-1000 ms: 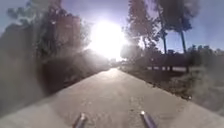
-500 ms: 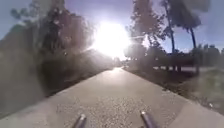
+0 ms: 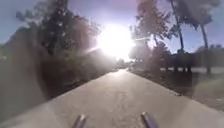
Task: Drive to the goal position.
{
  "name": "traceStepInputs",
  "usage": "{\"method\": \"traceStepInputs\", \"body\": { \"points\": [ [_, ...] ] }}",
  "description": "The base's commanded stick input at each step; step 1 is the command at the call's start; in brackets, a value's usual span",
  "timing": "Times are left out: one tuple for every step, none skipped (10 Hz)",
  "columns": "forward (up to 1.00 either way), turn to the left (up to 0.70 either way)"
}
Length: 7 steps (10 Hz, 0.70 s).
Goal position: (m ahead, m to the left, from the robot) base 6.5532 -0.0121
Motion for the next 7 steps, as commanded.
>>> {"method": "traceStepInputs", "body": {
  "points": [
    [0.95,0.00],
    [0.95,0.00],
    [0.95,0.00],
    [0.95,0.00],
    [0.95,0.00],
    [0.95,0.00],
    [0.95,0.00]
  ]
}}
